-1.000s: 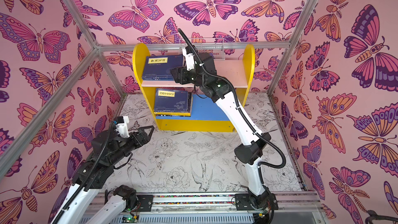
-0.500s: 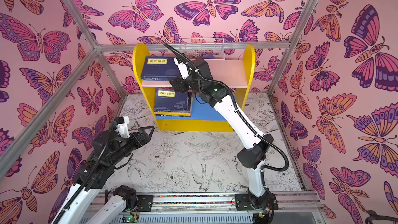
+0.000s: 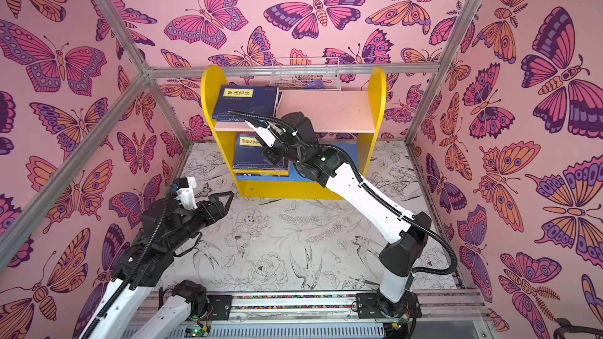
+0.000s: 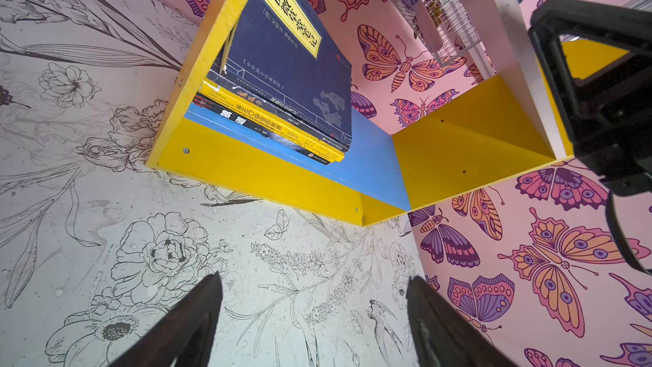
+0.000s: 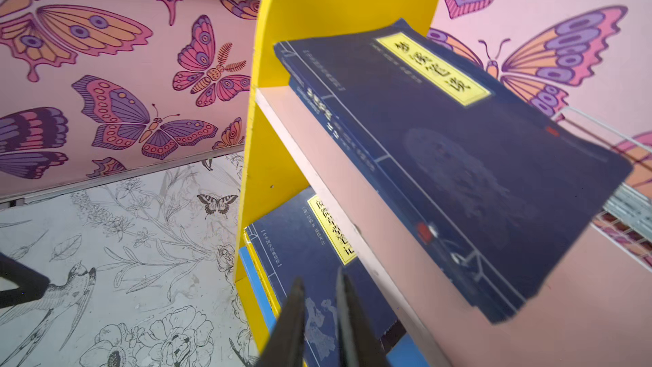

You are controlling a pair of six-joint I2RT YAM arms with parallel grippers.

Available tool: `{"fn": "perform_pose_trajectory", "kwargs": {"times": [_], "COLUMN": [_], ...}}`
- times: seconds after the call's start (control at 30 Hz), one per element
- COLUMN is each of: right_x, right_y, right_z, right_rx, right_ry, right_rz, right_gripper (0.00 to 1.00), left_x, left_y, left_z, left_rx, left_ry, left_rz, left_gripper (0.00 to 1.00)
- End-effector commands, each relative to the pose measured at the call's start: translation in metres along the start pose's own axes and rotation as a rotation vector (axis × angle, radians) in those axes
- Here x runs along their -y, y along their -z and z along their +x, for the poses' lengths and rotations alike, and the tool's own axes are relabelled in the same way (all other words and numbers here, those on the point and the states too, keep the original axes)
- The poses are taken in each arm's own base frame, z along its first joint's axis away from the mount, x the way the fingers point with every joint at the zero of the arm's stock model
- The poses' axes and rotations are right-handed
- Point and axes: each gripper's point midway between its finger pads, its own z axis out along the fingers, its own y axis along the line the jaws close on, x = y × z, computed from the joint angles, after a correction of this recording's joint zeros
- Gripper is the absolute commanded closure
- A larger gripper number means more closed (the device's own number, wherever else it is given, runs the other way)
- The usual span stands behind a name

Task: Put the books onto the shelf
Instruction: 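Open the right gripper and push the book flat onto the stack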

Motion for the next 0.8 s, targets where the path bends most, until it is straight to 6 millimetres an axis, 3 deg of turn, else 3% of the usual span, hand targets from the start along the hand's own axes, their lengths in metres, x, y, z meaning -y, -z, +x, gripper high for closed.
{"fn": "perform_pose_trajectory", "kwargs": {"times": [0.0,0.23,0.77], "right_x": [-0.004,-0.01,-0.005], "right_y": [-0.001,-0.017,-0.047], "right_z": [-0.035,-0.041,-0.044], "right_rx": [0.111,0.139,0.141], "right_ry": [-0.036,-0.176,-0.225], "right_rz": [-0.051,-0.107,-0.087], "right_gripper": [0.97,1.0,1.0], "left_x": [-0.002,-0.002,-0.003], "left_y": [-0.003,-0.001,0.002], "left_z": [0.002,0.0,0.002], "left_rx": [-0.007,0.006,0.006], "left_ry": [-0.008,-0.008,-0.014], "left_rz": [-0.001,-0.003,0.003], "left_gripper": [0.16,0.16,0.17]}}
